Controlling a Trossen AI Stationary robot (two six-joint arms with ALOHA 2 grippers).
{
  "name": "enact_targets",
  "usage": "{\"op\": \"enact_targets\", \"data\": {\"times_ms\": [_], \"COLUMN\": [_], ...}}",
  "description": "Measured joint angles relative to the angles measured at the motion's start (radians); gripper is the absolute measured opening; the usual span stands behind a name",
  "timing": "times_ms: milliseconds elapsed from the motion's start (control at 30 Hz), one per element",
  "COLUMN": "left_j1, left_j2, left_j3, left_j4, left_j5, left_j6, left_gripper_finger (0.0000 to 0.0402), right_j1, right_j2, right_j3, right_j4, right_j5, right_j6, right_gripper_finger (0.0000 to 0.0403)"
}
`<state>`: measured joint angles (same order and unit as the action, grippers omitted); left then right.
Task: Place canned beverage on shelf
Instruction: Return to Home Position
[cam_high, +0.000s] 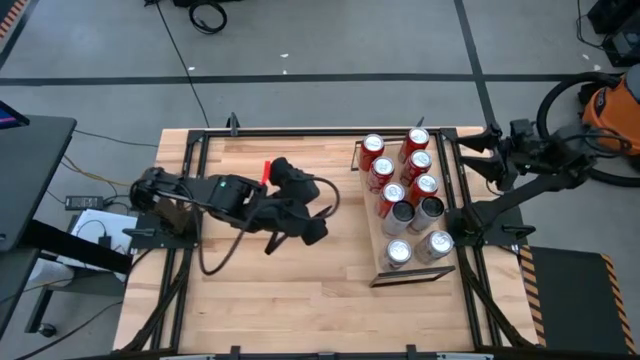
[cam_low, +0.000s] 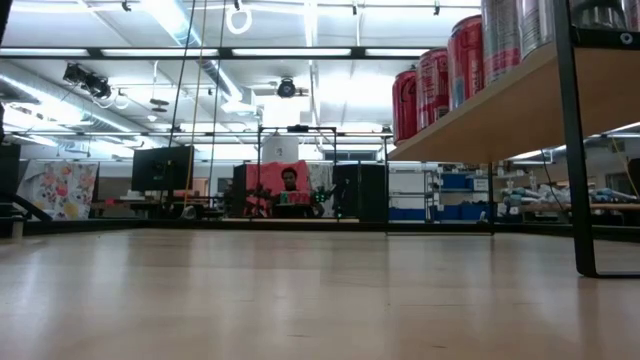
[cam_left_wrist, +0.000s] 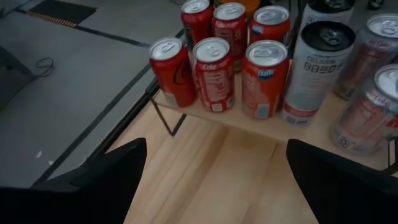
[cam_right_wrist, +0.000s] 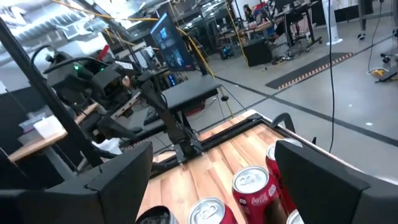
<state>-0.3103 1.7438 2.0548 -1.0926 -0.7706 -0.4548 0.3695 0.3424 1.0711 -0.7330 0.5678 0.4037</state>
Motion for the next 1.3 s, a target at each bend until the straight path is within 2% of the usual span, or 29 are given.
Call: {"op": "enact_targets", "data": {"times_ms": [333, 667, 967, 1167, 1300], "left_j1": [-0.002, 0.0, 0.006, 0.013, 0.028], "left_j2": [-0.214, -0.417, -0.551, -0.635, -0.703], "left_j3": [-0.325, -0.641, -0.906, -1.096, -1.205], "left_j4": [0.24, 0.481, 0.651, 0.814, 0.864], "left_j5": [0.001, 0.001, -0.004, -0.015, -0.016], "left_j6": [-0.09, -0.166, -0.315, -0.38, -0.421], "left_gripper_finger": [0.0398, 0.0398, 0.0398, 0.0398, 0.0398], "right_j1": [0.0, 0.0, 0.0, 0.0, 0.0], "right_j2": [-0.113, -0.22, -0.338, -0.339, -0.339], "right_j3": [-0.128, -0.197, -0.305, -0.344, -0.346], "right_j4": [0.008, 0.116, 0.206, 0.242, 0.242], "right_j5": [0.009, -0.012, -0.018, 0.002, -0.005], "right_j6": [0.091, 0.075, 0.077, 0.072, 0.083], "right_gripper_finger": [0.0347, 0.0347, 0.0347, 0.0347, 0.0347]}}
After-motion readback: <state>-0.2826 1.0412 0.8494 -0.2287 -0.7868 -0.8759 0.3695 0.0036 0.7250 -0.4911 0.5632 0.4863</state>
